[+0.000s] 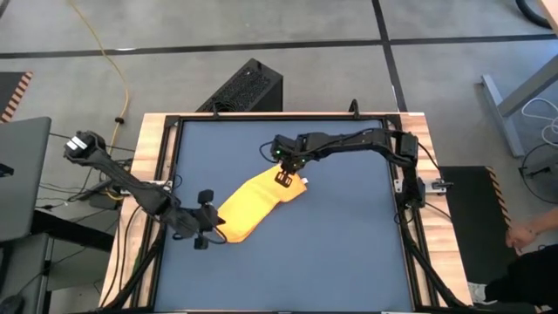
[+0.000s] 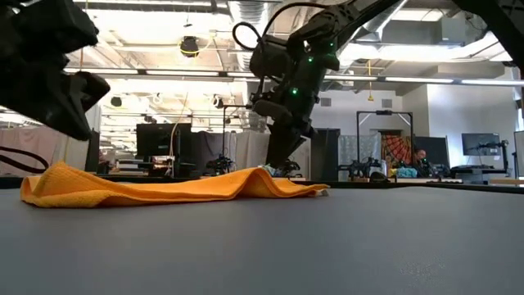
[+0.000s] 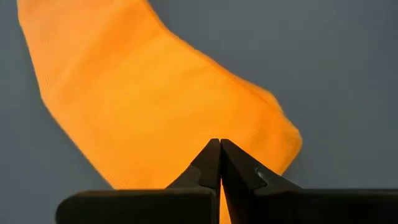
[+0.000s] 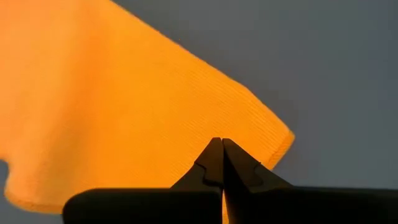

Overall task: Roll towel
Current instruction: Fold the yellow microfiber cloth

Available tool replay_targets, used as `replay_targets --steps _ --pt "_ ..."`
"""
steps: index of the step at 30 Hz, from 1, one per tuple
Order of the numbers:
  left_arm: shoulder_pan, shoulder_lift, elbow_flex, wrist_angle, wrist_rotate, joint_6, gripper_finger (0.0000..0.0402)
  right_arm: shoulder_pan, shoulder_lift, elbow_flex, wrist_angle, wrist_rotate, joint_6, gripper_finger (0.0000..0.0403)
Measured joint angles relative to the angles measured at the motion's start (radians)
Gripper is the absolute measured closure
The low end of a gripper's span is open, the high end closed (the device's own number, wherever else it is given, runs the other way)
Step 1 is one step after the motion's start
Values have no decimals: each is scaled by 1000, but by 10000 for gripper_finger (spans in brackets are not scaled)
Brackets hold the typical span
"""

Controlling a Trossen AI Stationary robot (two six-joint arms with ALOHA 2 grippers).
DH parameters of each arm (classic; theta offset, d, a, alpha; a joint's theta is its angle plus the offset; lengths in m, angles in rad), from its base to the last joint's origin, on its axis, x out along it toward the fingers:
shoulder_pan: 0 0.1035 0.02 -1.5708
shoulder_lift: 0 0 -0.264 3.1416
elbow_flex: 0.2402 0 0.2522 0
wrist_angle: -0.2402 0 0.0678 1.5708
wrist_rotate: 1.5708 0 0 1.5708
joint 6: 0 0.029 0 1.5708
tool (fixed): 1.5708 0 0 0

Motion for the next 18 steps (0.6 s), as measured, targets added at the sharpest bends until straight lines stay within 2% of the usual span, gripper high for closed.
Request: replay_targets --steps 5,11,14,18 --pt "0 95 0 33 57 -46 401 -27 13 -59 115 -81 7 385" --pt "12 278 0 239 117 19 401 -45 13 -157 204 -87 30 385" --pt "36 331 0 259 142 29 401 -62 12 -189 268 -51 29 385" --pt "58 335 1 239 174 18 401 -86 11 -225 360 14 25 385"
